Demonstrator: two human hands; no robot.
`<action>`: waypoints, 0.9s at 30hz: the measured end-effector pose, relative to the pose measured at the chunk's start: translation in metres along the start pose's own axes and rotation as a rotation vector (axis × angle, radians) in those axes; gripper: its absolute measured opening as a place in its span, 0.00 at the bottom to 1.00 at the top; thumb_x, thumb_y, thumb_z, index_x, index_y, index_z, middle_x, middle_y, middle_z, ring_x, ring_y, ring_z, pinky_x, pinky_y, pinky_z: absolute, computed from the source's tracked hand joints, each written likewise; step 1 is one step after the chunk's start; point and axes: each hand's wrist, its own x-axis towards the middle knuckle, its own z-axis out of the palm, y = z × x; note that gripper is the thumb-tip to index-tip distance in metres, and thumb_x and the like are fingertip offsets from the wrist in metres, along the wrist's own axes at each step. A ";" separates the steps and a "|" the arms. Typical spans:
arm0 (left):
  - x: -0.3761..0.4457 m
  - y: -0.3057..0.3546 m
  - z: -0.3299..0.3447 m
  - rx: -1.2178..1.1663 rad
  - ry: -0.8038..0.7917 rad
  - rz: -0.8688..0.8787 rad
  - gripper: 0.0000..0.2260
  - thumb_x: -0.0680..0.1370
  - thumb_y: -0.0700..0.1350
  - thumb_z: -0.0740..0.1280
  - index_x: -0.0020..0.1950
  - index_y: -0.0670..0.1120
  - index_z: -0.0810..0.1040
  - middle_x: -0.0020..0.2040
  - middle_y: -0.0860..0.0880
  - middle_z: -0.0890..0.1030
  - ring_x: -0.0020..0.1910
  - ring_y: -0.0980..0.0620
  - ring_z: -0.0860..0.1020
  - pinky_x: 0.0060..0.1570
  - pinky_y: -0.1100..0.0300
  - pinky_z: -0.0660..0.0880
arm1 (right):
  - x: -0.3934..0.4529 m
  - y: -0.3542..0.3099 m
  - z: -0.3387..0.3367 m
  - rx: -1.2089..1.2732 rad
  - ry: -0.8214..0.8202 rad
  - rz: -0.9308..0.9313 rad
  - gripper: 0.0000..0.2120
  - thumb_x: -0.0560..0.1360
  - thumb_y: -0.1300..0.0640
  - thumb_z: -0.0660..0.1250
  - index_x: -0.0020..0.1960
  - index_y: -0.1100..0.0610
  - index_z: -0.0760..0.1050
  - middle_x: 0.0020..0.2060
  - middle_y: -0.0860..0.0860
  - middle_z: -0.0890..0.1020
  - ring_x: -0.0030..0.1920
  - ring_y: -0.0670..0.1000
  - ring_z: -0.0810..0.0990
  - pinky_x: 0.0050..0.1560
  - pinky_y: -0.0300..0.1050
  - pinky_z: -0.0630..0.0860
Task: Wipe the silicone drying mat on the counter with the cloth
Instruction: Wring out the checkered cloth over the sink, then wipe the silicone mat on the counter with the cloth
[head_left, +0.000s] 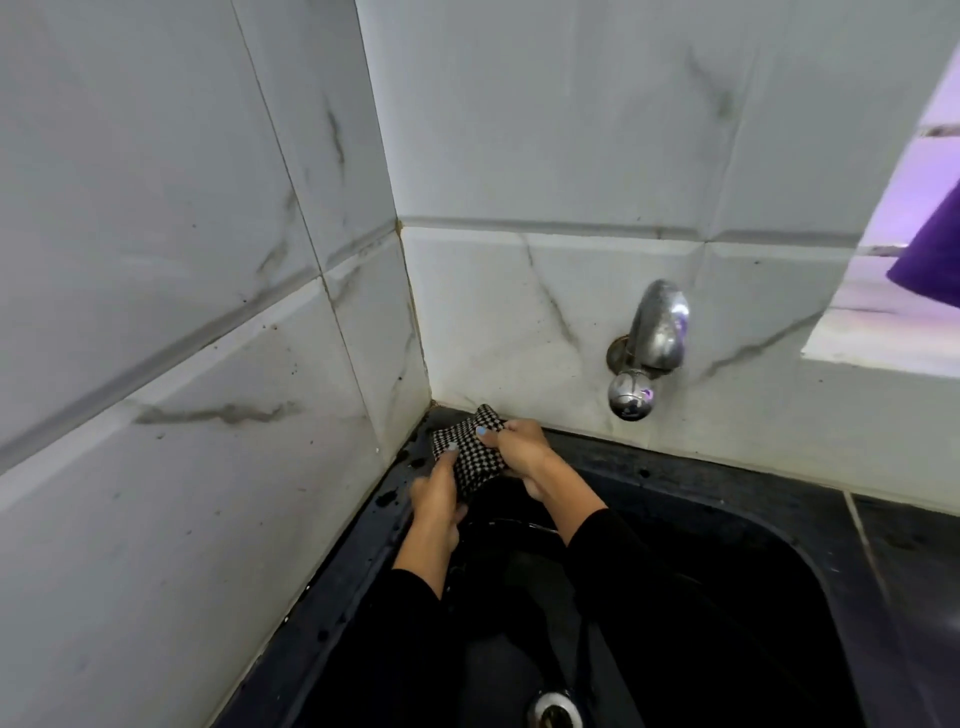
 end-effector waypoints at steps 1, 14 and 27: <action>-0.014 -0.003 0.000 -0.050 -0.063 -0.055 0.22 0.76 0.50 0.66 0.65 0.40 0.68 0.56 0.44 0.74 0.60 0.40 0.73 0.53 0.50 0.72 | -0.018 -0.001 -0.010 0.042 -0.040 -0.011 0.09 0.75 0.57 0.67 0.51 0.61 0.75 0.51 0.55 0.81 0.49 0.52 0.80 0.47 0.46 0.78; -0.212 -0.077 0.049 -0.175 -0.452 -0.030 0.12 0.77 0.40 0.63 0.60 0.38 0.75 0.52 0.38 0.79 0.44 0.43 0.79 0.44 0.51 0.77 | -0.215 0.051 -0.165 0.471 -0.097 -0.165 0.12 0.72 0.59 0.70 0.54 0.61 0.77 0.49 0.57 0.83 0.48 0.54 0.81 0.48 0.47 0.78; -0.409 -0.240 0.125 0.177 -0.467 0.061 0.03 0.75 0.38 0.67 0.42 0.39 0.77 0.36 0.46 0.79 0.35 0.52 0.77 0.30 0.65 0.76 | -0.373 0.183 -0.338 0.766 0.153 -0.133 0.06 0.76 0.69 0.60 0.47 0.63 0.75 0.41 0.59 0.81 0.41 0.55 0.80 0.44 0.48 0.78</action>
